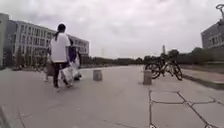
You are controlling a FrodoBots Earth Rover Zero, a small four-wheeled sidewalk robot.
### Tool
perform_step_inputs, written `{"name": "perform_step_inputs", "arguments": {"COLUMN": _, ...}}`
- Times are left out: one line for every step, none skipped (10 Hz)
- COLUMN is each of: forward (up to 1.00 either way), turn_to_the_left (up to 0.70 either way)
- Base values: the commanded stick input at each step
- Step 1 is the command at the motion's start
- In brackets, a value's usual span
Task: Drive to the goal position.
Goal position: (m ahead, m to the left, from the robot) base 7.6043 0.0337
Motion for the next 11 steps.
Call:
{"name": "perform_step_inputs", "arguments": {"forward": 0.70, "turn_to_the_left": -0.14}}
{"name": "perform_step_inputs", "arguments": {"forward": 0.70, "turn_to_the_left": -0.14}}
{"name": "perform_step_inputs", "arguments": {"forward": 0.70, "turn_to_the_left": -0.14}}
{"name": "perform_step_inputs", "arguments": {"forward": 0.70, "turn_to_the_left": -0.14}}
{"name": "perform_step_inputs", "arguments": {"forward": 0.70, "turn_to_the_left": -0.14}}
{"name": "perform_step_inputs", "arguments": {"forward": 0.70, "turn_to_the_left": -0.14}}
{"name": "perform_step_inputs", "arguments": {"forward": 0.70, "turn_to_the_left": -0.14}}
{"name": "perform_step_inputs", "arguments": {"forward": 0.70, "turn_to_the_left": -0.11}}
{"name": "perform_step_inputs", "arguments": {"forward": 0.70, "turn_to_the_left": -0.05}}
{"name": "perform_step_inputs", "arguments": {"forward": 0.70, "turn_to_the_left": 0.00}}
{"name": "perform_step_inputs", "arguments": {"forward": 0.70, "turn_to_the_left": 0.00}}
